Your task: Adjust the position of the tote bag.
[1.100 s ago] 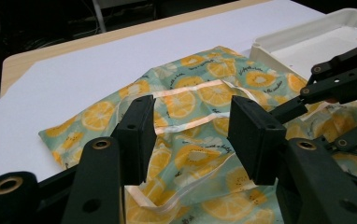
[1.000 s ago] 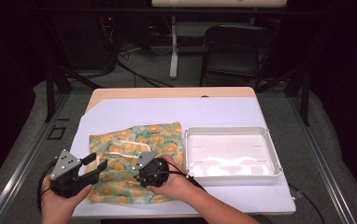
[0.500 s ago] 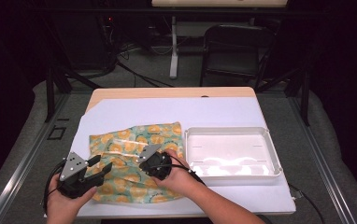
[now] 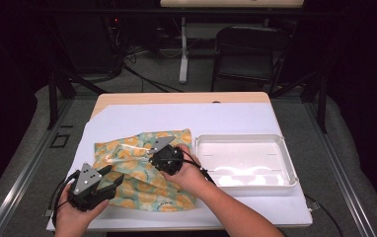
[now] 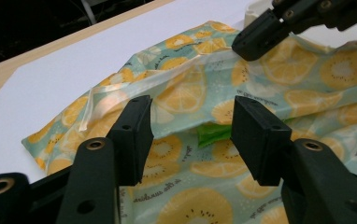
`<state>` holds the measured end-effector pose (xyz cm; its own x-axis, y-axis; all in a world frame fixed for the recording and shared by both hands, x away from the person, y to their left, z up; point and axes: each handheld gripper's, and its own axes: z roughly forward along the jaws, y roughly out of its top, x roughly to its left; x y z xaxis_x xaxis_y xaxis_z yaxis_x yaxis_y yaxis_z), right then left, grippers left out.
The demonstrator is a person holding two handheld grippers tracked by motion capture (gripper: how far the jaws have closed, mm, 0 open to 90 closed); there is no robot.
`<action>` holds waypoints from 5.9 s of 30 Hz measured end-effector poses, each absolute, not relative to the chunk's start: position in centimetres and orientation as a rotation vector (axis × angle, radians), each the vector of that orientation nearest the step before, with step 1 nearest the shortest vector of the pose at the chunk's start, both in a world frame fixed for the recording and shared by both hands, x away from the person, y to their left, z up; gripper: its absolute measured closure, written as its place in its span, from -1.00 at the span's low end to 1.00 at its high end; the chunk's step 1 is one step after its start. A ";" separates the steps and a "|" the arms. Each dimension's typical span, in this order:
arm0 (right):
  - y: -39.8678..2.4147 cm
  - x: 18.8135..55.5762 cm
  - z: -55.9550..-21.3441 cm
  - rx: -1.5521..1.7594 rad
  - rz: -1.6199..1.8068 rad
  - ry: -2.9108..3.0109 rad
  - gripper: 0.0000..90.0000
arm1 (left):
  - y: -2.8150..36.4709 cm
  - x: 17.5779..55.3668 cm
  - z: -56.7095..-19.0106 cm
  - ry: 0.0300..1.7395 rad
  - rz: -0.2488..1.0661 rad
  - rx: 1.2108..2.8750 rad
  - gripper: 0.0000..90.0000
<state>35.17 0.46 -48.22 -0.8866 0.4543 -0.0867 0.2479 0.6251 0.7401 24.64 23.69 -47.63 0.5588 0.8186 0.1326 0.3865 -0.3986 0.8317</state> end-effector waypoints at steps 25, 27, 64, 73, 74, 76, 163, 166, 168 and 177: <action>1.3 36.6 -50.4 0.613 1.014 2.625 0.89 | 22.6 26.3 -51.4 0.962 0.700 2.117 -0.03; 1.3 36.3 -50.3 0.600 1.022 2.617 0.85 | 22.5 26.5 -51.7 0.964 0.701 2.119 -0.03; 1.1 29.0 -52.3 0.276 0.955 2.627 0.40 | 22.9 27.1 -52.1 1.001 0.679 2.086 -0.02; 0.8 28.8 -52.5 0.247 0.910 2.612 0.93 | 22.9 27.1 -52.2 0.998 0.679 2.088 -0.02; 0.8 28.8 -52.4 0.246 0.913 2.615 0.98 | 22.9 27.1 -52.2 0.998 0.678 2.086 -0.02; 0.7 28.9 -52.3 0.254 0.919 2.614 1.00 | 22.9 27.1 -52.1 0.995 0.683 2.085 -0.02; -5.9 28.8 -46.2 0.506 1.314 2.435 0.41 | 21.4 29.9 -45.4 0.895 0.816 2.080 1.00; -5.8 28.9 -46.1 0.505 1.317 2.438 0.40 | 21.1 30.5 -44.8 0.891 0.823 2.074 1.00; -5.7 29.0 -46.1 0.504 1.309 2.444 0.37 | 20.9 31.2 -44.4 0.892 0.824 2.068 1.00; -4.6 29.2 -46.3 0.507 1.296 2.470 0.25 | 20.1 33.5 -43.4 0.901 0.806 2.022 1.00</action>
